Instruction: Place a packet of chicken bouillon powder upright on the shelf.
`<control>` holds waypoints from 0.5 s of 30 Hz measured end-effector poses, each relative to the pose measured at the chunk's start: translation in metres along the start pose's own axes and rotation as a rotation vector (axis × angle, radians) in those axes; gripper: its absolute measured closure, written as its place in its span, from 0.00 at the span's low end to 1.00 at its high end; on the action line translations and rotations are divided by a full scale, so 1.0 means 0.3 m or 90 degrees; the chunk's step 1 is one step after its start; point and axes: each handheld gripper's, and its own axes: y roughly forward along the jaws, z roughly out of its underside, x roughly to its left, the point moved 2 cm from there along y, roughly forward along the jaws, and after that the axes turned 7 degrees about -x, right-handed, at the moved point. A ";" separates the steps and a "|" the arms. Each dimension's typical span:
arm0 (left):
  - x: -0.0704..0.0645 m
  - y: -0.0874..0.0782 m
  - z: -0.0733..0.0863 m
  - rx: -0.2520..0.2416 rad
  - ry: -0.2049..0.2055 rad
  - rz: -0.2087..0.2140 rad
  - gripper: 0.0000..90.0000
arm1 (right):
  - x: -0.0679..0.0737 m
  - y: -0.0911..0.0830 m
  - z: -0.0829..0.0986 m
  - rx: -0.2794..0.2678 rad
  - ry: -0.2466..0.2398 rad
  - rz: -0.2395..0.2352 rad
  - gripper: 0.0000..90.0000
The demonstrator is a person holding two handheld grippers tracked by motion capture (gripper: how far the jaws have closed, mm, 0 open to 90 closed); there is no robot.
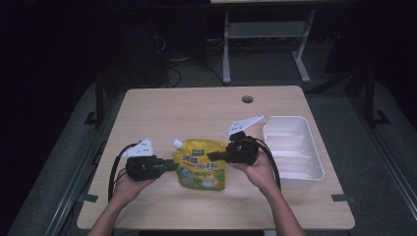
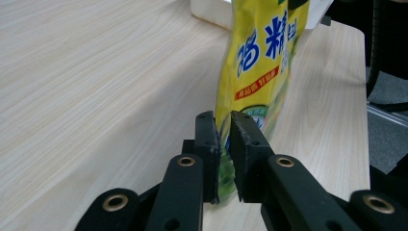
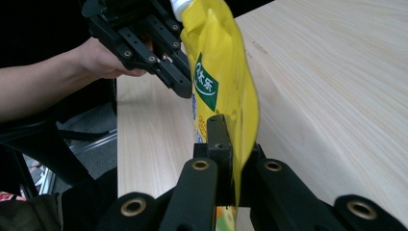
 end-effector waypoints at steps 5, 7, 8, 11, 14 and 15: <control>-0.005 -0.022 0.016 0.011 0.010 -0.018 0.85 | -0.008 -0.026 -0.010 -0.005 0.008 0.008 0.99; -0.007 -0.030 0.031 0.013 0.010 -0.022 0.82 | -0.009 -0.044 -0.022 -0.005 0.007 0.015 0.99; -0.007 -0.032 0.037 0.014 0.008 -0.023 0.81 | -0.009 -0.048 -0.025 -0.004 0.006 0.017 0.99; -0.009 -0.041 0.058 0.021 0.008 -0.027 0.79 | -0.012 -0.062 -0.034 -0.004 0.006 0.024 0.99; -0.007 -0.053 0.075 0.021 0.009 -0.029 0.75 | -0.019 -0.089 -0.049 -0.009 0.007 0.027 0.99; -0.007 -0.054 0.081 0.018 0.008 -0.031 0.73 | -0.022 -0.097 -0.054 -0.009 0.006 0.029 0.99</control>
